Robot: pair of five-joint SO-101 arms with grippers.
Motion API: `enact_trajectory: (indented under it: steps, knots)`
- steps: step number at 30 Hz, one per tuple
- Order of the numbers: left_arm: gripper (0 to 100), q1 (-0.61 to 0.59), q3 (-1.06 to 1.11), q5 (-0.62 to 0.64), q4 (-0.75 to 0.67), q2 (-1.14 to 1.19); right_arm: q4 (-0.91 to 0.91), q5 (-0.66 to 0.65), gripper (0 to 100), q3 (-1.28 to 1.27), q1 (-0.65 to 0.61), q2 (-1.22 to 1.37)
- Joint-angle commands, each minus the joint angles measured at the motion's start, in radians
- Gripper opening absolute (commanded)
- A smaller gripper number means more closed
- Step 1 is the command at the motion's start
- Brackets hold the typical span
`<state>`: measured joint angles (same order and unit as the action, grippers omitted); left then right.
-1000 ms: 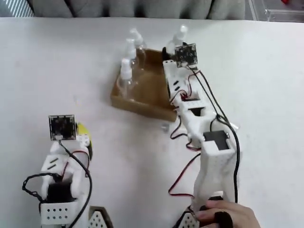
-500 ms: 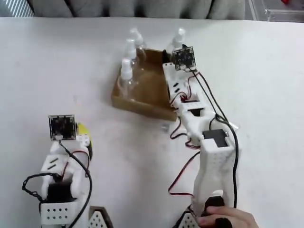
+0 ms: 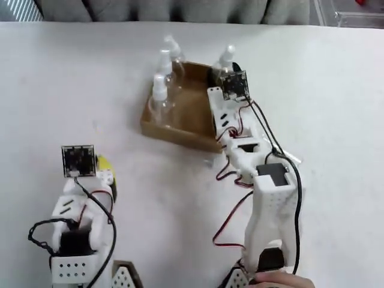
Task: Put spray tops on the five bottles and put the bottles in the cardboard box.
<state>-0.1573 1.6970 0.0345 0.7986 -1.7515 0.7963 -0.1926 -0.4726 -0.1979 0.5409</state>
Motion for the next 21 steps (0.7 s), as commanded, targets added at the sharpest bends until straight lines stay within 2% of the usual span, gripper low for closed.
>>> enact_trajectory:
  steps: [1, 5, 9, 21]
  knots:
    - [2, 0.01, 0.0, -0.009, -0.006, -0.012, 0.025, -0.014, 1.5, 0.0, -0.004, 0.004]
    - [2, 0.01, 0.0, -0.009, -0.006, -0.012, 0.068, -0.029, 1.5, 0.005, -0.005, 0.035]
    - [2, 0.01, 0.0, -0.009, -0.005, -0.012, 0.142, -0.143, 1.5, 0.003, -0.01, 0.067]
    - [2, 0.008, 0.0, -0.009, -0.005, -0.012, 0.197, -0.144, 1.5, 0.005, -0.028, 0.097]
